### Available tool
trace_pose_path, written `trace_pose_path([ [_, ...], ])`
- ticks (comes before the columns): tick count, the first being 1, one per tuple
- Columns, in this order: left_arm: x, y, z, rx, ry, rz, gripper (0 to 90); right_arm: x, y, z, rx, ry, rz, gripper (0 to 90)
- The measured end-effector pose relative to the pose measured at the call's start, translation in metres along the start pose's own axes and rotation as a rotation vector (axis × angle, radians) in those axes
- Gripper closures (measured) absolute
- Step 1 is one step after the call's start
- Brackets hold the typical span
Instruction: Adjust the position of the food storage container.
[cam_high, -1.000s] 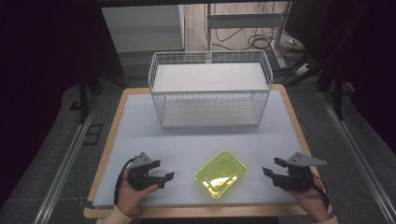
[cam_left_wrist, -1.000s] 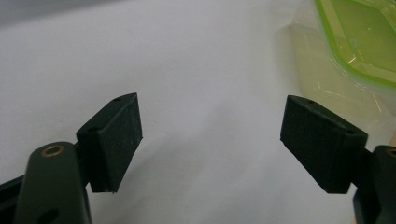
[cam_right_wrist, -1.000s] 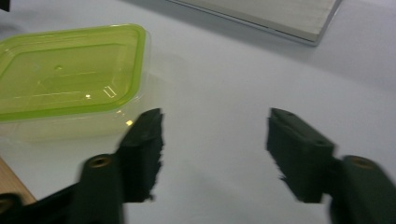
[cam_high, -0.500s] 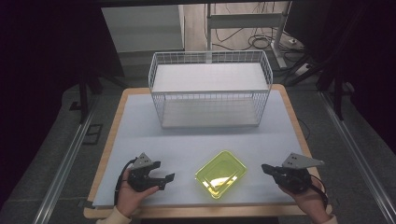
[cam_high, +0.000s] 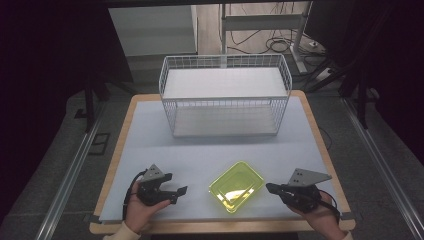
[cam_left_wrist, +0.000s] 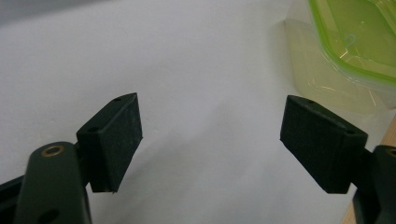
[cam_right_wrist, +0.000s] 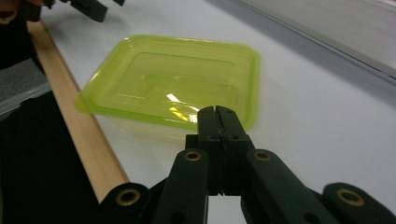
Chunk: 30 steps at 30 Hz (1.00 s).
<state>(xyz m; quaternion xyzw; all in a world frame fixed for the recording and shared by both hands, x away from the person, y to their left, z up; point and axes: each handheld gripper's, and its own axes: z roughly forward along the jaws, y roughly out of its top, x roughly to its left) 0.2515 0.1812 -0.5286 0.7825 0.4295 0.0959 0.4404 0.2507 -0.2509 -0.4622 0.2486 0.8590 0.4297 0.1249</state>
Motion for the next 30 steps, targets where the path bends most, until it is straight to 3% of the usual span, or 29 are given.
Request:
trace_pose_path([
  [13, -0.001, 0.000, 0.000, 0.006, -0.005, -0.004, 20.4, 0.023, 0.007, 0.022, 0.040, 0.097, -0.051, 89.8],
  [22, -0.002, 0.000, 0.001, 0.010, -0.010, -0.003, 20.4, 0.043, 0.006, 0.044, 0.109, 0.191, -0.096, 89.8],
  [30, -0.002, 0.000, 0.001, 0.013, -0.012, -0.002, 20.4, 0.050, 0.000, 0.053, 0.153, 0.234, -0.112, 89.7],
])
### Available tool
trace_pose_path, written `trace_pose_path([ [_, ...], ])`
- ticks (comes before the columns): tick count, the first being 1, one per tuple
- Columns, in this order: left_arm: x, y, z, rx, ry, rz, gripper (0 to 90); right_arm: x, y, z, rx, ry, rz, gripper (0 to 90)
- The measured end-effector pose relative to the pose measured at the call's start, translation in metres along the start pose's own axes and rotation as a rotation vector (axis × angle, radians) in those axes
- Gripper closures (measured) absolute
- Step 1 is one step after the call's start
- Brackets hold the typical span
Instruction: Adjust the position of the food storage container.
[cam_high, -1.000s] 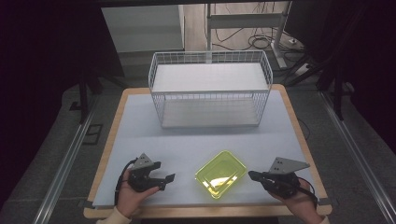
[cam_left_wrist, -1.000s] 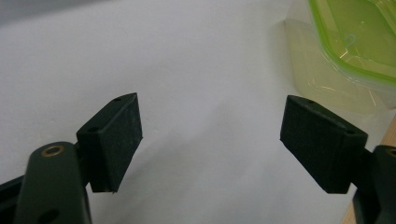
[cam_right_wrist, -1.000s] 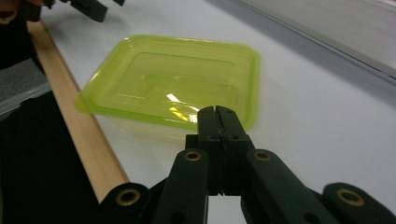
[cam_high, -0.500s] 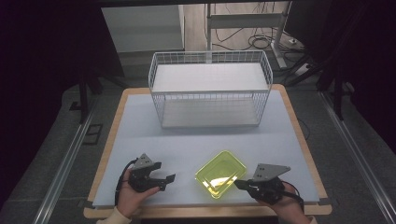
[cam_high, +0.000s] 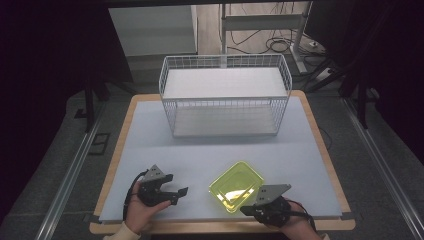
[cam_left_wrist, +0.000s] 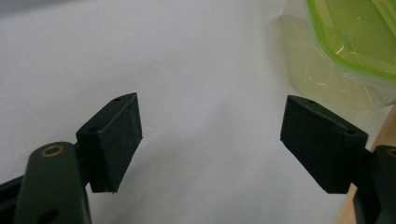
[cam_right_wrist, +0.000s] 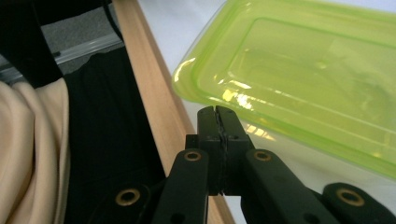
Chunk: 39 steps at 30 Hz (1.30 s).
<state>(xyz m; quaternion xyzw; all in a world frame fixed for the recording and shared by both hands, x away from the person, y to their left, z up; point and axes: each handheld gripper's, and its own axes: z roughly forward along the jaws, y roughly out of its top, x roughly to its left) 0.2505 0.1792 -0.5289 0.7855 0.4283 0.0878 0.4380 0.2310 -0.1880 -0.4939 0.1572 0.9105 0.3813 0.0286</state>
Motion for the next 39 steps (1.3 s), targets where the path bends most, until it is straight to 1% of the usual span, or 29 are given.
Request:
trace_pose_path([
  [4, -0.001, 0.000, 0.000, 0.003, 0.000, 0.005, 20.4, 0.002, -0.002, 0.008, 0.024, 0.003, -0.005, 89.7],
  [10, -0.001, 0.000, 0.000, 0.005, -0.001, 0.005, 20.4, 0.002, -0.001, 0.014, 0.033, 0.004, -0.008, 89.7],
  [11, -0.001, 0.000, 0.000, 0.006, -0.001, 0.005, 20.4, 0.003, -0.002, 0.017, 0.036, -0.003, -0.012, 89.8],
  [15, -0.002, 0.000, 0.001, 0.007, -0.002, 0.005, 20.4, 0.005, -0.001, 0.023, 0.041, -0.020, -0.020, 89.8],
  [16, -0.002, 0.000, 0.000, 0.007, -0.001, 0.004, 20.4, 0.005, -0.001, 0.024, 0.040, -0.024, -0.020, 89.8],
  [17, -0.002, 0.000, 0.000, 0.006, -0.002, 0.005, 20.4, 0.006, -0.001, 0.027, 0.036, -0.041, -0.027, 89.8],
  [20, -0.002, 0.000, 0.001, 0.007, -0.003, 0.005, 20.4, 0.006, 0.000, 0.028, 0.027, -0.053, -0.027, 89.7],
  [23, -0.002, 0.000, 0.001, 0.010, -0.002, 0.007, 20.4, 0.005, 0.001, 0.033, 0.006, -0.078, -0.004, 89.7],
  [25, -0.002, 0.000, 0.001, 0.009, -0.002, 0.006, 20.4, 0.005, 0.002, 0.034, 0.002, -0.084, -0.003, 89.7],
  [30, -0.002, 0.000, 0.001, 0.007, -0.002, 0.002, 20.4, 0.008, 0.007, 0.045, -0.017, -0.113, 0.015, 89.8],
  [31, -0.001, 0.000, 0.001, 0.009, -0.002, 0.003, 20.4, 0.008, 0.008, 0.049, -0.018, -0.118, 0.022, 89.8],
  [34, -0.001, 0.000, 0.001, 0.010, -0.001, 0.003, 20.4, 0.009, 0.010, 0.054, -0.017, -0.128, 0.026, 89.8],
  [35, 0.000, 0.000, 0.001, 0.011, 0.000, 0.002, 20.4, 0.009, 0.011, 0.058, -0.014, -0.130, 0.030, 89.8],
  [39, 0.000, 0.000, 0.001, 0.010, 0.001, 0.003, 20.4, 0.009, 0.013, 0.065, -0.012, -0.142, 0.042, 89.8],
])
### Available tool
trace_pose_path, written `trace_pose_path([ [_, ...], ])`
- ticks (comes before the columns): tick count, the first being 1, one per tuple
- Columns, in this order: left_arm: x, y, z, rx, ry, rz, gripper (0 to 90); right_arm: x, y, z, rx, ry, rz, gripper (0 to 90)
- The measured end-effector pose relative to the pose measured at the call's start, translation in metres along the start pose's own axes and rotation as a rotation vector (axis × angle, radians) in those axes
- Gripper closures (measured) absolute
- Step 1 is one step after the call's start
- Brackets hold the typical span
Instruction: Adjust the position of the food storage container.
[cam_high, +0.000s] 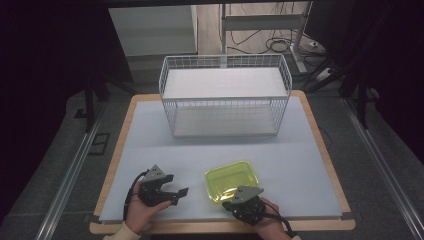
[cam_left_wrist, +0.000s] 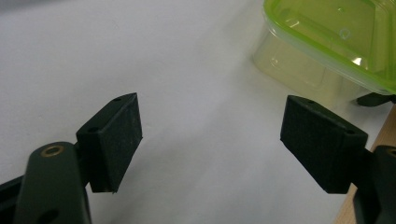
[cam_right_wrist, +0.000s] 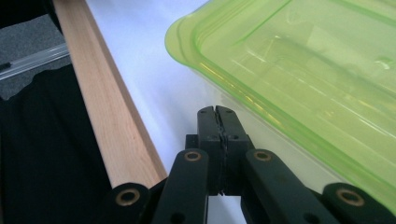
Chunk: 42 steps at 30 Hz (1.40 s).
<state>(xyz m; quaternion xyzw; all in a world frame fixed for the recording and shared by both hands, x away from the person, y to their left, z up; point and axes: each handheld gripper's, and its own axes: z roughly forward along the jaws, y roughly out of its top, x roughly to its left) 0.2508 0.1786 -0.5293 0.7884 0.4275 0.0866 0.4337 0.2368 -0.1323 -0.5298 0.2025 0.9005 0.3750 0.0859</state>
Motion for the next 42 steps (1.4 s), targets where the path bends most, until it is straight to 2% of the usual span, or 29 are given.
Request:
trace_pose_path([
  [12, 0.001, 0.000, -0.001, -0.004, 0.002, -0.001, 20.4, 0.003, 0.015, 0.023, -0.022, -0.044, 0.022, 89.8],
  [21, 0.000, 0.000, -0.001, 0.001, -0.002, 0.001, 20.4, 0.003, 0.018, 0.028, -0.031, -0.050, 0.028, 89.8],
  [24, 0.000, 0.000, -0.001, -0.005, -0.003, -0.001, 20.4, 0.005, 0.017, 0.025, -0.032, -0.035, 0.033, 89.7],
  [28, 0.000, 0.000, -0.002, -0.007, -0.006, -0.004, 20.4, 0.008, 0.014, 0.008, -0.061, -0.007, 0.045, 89.7],
  [29, 0.000, 0.000, -0.002, -0.008, -0.006, -0.003, 20.4, 0.008, 0.012, 0.002, -0.073, -0.001, 0.052, 89.8],
  [30, 0.000, 0.000, -0.002, -0.010, -0.006, -0.006, 20.5, 0.006, 0.009, -0.013, -0.096, 0.000, 0.069, 89.8],
  [31, 0.001, 0.000, -0.002, -0.008, -0.006, -0.006, 20.5, 0.006, 0.009, -0.013, -0.096, 0.000, 0.069, 89.8],
  [32, 0.001, 0.000, -0.002, -0.008, -0.006, -0.009, 20.5, 0.004, 0.008, -0.020, -0.111, -0.004, 0.078, 89.7],
  [36, 0.001, 0.001, -0.002, -0.010, -0.010, -0.014, 20.5, -0.013, 0.005, -0.051, -0.186, -0.039, 0.145, 89.7],
  [38, 0.000, 0.001, -0.002, -0.010, -0.009, -0.014, 20.5, -0.025, 0.003, -0.062, -0.213, -0.058, 0.171, 89.7],
  [40, 0.000, 0.001, -0.001, -0.007, -0.009, -0.014, 20.5, -0.042, -0.003, -0.076, -0.242, -0.075, 0.203, 89.7],
  [41, 0.001, 0.001, -0.001, -0.007, -0.011, -0.016, 20.5, -0.042, -0.003, -0.076, -0.242, -0.075, 0.203, 89.7],
  [42, 0.001, 0.001, -0.001, -0.008, -0.011, -0.018, 20.5, -0.048, -0.005, -0.079, -0.247, -0.082, 0.215, 89.7],
])
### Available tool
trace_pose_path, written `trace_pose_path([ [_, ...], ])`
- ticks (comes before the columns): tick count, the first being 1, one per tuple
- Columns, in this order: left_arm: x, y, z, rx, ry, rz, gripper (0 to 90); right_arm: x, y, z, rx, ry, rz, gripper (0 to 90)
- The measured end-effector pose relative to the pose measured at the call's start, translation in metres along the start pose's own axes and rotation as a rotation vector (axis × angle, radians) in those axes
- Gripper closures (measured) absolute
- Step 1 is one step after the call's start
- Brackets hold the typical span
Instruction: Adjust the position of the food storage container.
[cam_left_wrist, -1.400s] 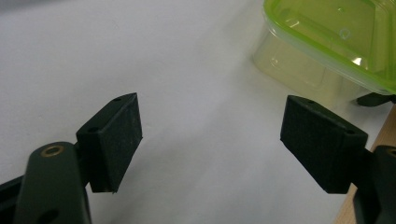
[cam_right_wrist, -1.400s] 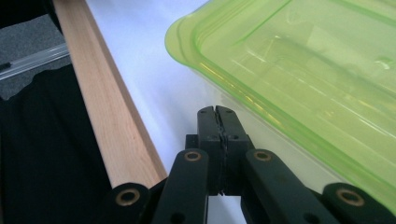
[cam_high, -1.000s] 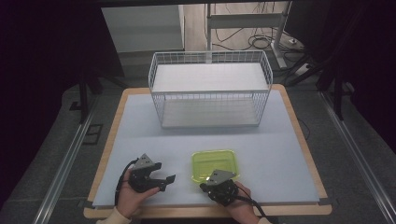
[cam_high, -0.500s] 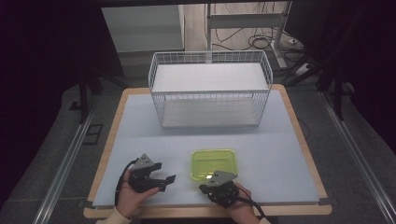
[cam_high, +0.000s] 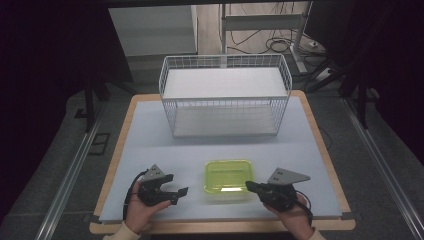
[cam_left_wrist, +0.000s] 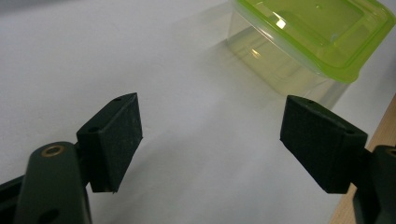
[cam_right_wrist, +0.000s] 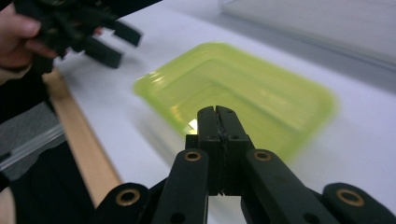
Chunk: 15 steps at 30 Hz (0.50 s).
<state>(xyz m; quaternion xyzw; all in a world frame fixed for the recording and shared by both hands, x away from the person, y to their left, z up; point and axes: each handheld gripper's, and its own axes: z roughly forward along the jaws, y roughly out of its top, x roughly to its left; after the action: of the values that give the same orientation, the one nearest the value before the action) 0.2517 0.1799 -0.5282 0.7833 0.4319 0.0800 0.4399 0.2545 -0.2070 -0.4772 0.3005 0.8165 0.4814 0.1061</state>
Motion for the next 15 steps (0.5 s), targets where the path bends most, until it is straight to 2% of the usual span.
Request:
trace_pose_path([
  [3, 0.001, 0.001, 0.000, -0.001, -0.003, -0.006, 20.5, -0.019, -0.001, -0.008, -0.020, -0.016, 0.050, 89.1],
  [5, 0.001, 0.001, 0.001, 0.000, -0.005, -0.008, 20.5, -0.030, -0.003, -0.012, -0.030, -0.015, 0.082, 83.7],
  [7, 0.001, 0.001, 0.002, 0.003, -0.006, -0.002, 20.8, -0.041, -0.006, -0.013, -0.052, 0.000, 0.126, 72.0],
  [8, 0.001, 0.001, 0.002, 0.005, -0.006, -0.001, 21.2, -0.048, -0.008, -0.013, -0.069, 0.017, 0.168, 62.7],
  [9, 0.000, 0.002, 0.002, 0.005, -0.007, -0.001, 21.2, -0.048, -0.008, -0.013, -0.069, 0.017, 0.168, 62.7],
  [11, 0.000, 0.002, 0.003, 0.002, -0.009, -0.001, 21.3, -0.052, -0.008, -0.012, -0.064, 0.019, 0.191, 54.1],
  [13, 0.000, 0.003, 0.002, 0.003, -0.010, -0.003, 21.4, -0.054, -0.008, -0.012, -0.063, 0.033, 0.194, 45.8],
  [15, 0.001, 0.003, 0.002, 0.004, -0.014, -0.007, 21.5, -0.056, -0.008, -0.010, -0.062, 0.040, 0.209, 40.3],
])
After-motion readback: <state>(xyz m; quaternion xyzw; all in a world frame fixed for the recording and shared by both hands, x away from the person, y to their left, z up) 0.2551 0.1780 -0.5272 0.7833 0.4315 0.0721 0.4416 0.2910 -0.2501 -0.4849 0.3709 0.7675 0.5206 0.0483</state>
